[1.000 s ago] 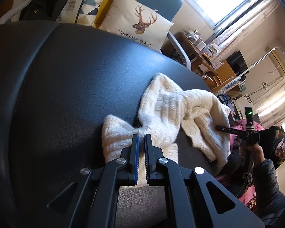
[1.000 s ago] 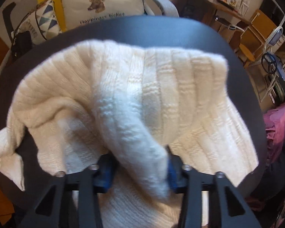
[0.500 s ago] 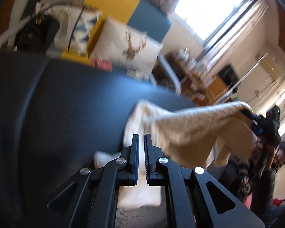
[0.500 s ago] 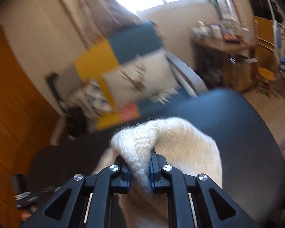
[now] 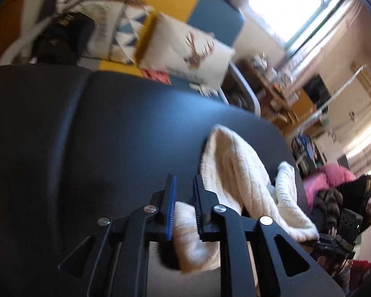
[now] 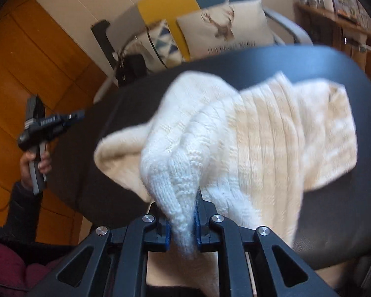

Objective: Fold clothes

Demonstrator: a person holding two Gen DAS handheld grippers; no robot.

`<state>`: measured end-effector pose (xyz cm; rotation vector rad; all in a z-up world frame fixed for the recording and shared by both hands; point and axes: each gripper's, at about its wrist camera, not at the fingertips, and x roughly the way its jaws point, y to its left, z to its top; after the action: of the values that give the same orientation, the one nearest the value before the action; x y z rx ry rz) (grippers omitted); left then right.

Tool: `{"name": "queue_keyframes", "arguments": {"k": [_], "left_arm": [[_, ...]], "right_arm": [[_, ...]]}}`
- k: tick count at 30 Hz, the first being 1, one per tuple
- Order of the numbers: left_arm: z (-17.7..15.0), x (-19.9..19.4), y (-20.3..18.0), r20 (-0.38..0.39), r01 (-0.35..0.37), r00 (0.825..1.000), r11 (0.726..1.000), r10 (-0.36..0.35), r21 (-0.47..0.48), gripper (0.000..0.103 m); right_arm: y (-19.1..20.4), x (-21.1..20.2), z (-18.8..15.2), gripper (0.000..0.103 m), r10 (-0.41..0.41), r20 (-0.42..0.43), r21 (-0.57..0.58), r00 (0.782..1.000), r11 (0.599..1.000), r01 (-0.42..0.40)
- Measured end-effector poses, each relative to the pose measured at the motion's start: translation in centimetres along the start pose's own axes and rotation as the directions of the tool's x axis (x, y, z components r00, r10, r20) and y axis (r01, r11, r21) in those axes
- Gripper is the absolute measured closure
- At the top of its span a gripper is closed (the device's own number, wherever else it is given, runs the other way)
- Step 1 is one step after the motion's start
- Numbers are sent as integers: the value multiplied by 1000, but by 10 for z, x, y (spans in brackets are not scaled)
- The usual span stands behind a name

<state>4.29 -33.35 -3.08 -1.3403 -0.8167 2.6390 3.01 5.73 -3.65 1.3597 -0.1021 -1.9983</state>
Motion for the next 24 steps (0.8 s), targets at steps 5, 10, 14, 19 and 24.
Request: {"name": "queue_keyframes", "arguments": {"k": [5, 10, 14, 19, 24], "left_arm": [[30, 76, -22, -135, 59, 989, 998, -55, 25, 76], [53, 142, -34, -235, 103, 968, 994, -89, 49, 76], [61, 182, -30, -303, 118, 947, 993, -104, 28, 76], [68, 207, -19, -326, 148, 934, 989, -149, -26, 76], [70, 215, -26, -319, 179, 933, 984, -168, 3, 76]], "right_arm": [[-1, 14, 5, 89, -48, -24, -38, 999, 998, 47], [-9, 30, 4, 87, -64, -47, -58, 997, 996, 62], [-23, 37, -4, 85, -71, -61, -28, 996, 997, 70], [-32, 44, 0, 83, -72, -85, 3, 994, 997, 72], [-40, 50, 5, 83, -74, -111, 14, 991, 997, 76]]}}
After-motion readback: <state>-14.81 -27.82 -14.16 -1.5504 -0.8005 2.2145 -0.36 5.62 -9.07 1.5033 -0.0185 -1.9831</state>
